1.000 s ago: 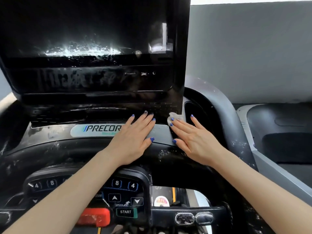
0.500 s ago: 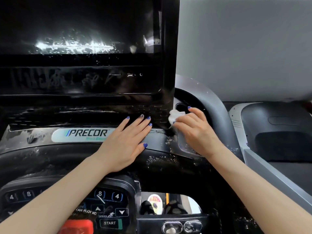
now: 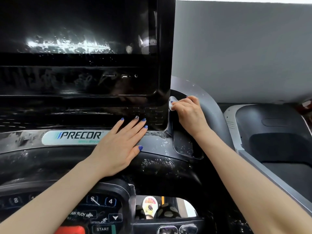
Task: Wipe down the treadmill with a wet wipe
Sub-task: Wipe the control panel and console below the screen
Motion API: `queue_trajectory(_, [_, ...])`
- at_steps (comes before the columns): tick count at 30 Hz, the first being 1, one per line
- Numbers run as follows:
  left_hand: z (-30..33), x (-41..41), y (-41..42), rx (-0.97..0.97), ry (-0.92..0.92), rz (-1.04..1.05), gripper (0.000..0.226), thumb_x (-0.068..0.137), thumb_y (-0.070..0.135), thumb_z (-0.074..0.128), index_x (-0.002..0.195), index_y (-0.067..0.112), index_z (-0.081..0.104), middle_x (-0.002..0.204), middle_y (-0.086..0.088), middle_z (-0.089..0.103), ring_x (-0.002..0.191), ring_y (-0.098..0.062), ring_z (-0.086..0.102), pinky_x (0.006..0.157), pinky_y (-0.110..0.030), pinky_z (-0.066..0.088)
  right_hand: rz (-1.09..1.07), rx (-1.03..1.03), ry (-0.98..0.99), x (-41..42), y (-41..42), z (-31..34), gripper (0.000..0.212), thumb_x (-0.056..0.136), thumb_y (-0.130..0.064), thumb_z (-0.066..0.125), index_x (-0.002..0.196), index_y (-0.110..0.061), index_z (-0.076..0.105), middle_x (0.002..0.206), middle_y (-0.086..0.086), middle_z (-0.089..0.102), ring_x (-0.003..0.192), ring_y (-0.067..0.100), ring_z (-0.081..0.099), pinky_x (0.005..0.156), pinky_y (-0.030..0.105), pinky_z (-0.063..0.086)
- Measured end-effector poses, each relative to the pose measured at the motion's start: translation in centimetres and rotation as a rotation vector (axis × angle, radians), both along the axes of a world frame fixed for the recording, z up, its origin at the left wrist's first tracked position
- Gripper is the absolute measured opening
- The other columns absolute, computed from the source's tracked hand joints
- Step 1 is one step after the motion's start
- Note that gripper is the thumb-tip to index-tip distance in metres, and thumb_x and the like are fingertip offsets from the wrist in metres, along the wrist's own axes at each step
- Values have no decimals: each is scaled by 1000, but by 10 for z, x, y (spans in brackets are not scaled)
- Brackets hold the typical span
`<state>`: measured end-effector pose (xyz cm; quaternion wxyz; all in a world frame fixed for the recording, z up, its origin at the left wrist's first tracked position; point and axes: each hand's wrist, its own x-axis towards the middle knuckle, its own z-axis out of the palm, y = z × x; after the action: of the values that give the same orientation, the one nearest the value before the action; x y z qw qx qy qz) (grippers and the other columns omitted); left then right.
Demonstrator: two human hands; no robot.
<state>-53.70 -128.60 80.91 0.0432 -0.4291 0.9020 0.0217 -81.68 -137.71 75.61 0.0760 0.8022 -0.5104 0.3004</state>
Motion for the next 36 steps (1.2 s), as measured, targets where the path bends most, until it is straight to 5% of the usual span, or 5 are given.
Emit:
queue_trajectory(15, [3, 2, 2, 62, 8, -1, 69, 101, 52, 5, 161, 18, 16, 169, 2, 3, 155, -14, -6, 125, -37, -8, 141, 139, -83, 8, 75, 13, 26, 71, 17, 76, 77, -9, 74, 72, 3, 74, 65, 28, 69, 67, 38, 57])
queue_trajectory(22, [9, 12, 26, 207, 121, 84, 90, 89, 72, -10, 162, 21, 3, 167, 8, -11, 151, -7, -24, 121, -33, -16, 77, 239, -214, 25, 131, 23, 25, 90, 1, 58, 107, -4, 74, 119, 11, 69, 101, 29, 67, 89, 39, 55])
queue_trajectory(26, [11, 16, 29, 251, 96, 115, 89, 86, 69, -9, 161, 22, -1, 167, 9, -15, 150, -6, -25, 122, -35, -16, 35, 687, -204, 46, 161, 29, 67, 93, -52, 39, 143, -9, 53, 160, 7, 36, 149, 18, 31, 125, 40, 19])
queue_trajectory(29, [10, 15, 29, 238, 92, 110, 89, 86, 69, -9, 161, 22, -1, 168, 8, -14, 151, -7, -23, 121, -35, -16, -20, 810, -111, 56, 159, 34, 87, 90, -66, 15, 160, -15, 21, 168, -1, 9, 155, 8, 1, 123, 32, -13])
queue_trajectory(36, [10, 15, 30, 232, 93, 112, 91, 85, 69, -8, 161, 21, 1, 168, 6, -12, 152, -9, -20, 121, -36, -15, -81, 813, -82, 69, 154, 29, 79, 99, -63, 21, 160, -20, -4, 167, -6, -11, 149, 1, -19, 124, 40, -13])
